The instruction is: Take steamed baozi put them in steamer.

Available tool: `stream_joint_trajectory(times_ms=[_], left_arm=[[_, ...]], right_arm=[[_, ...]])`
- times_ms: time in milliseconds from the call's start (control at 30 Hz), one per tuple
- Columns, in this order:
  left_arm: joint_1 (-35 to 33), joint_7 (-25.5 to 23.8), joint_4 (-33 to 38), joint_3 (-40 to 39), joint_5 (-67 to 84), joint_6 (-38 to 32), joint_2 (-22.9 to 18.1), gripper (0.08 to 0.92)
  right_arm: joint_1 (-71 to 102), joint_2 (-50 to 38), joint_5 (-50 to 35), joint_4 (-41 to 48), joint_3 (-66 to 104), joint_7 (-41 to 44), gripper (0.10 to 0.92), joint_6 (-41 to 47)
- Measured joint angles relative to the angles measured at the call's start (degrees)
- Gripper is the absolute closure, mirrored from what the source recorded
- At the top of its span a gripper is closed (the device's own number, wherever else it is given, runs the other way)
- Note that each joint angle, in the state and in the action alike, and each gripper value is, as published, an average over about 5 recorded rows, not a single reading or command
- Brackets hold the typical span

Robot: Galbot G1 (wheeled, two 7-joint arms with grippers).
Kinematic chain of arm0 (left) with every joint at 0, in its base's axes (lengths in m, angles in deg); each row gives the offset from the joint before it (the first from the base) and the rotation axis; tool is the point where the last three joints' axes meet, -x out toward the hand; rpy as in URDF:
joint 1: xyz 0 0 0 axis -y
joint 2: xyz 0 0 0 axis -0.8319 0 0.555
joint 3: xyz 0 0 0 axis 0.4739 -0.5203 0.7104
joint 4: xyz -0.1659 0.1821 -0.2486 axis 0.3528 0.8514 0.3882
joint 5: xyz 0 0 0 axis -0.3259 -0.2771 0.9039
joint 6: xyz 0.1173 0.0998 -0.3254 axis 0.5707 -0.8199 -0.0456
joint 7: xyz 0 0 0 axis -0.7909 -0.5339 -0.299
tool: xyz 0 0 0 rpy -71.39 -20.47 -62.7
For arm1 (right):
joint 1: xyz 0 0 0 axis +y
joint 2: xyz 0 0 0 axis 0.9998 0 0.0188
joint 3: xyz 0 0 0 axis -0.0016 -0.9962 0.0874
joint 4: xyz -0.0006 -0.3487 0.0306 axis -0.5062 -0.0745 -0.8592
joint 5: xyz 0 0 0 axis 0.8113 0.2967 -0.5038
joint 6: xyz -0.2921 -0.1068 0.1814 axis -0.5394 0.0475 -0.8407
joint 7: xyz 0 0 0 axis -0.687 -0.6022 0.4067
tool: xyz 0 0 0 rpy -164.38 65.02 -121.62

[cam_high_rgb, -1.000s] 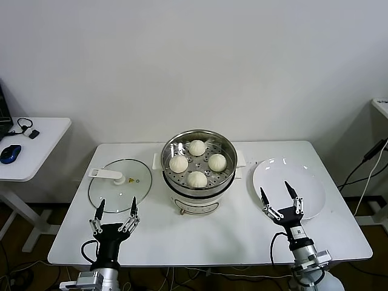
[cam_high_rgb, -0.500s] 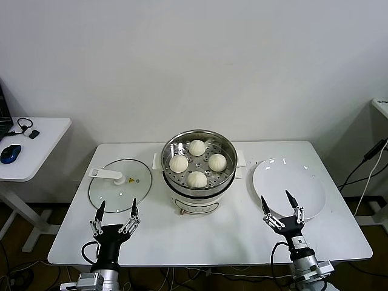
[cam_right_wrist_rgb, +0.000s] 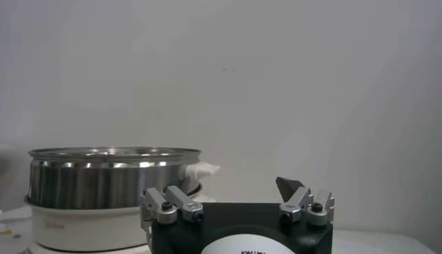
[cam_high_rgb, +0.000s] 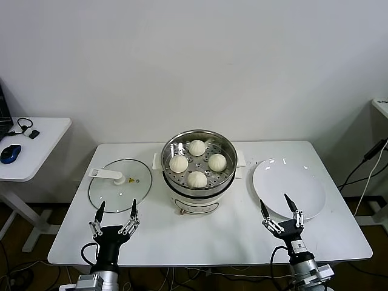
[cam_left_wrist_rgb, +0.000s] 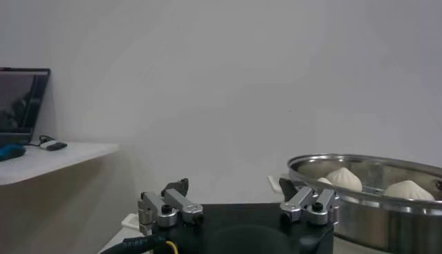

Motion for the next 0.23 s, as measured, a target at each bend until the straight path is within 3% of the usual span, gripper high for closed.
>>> stream_joint_trajectory(times_ms=[233], left_arm=[[-0.2,0.1,0.2,-0.1,0.0,-0.1,0.0,0.177]], right_arm=[[0.0,0.0,-0.1,0.0,0.0,0.2,0.203,0.2]])
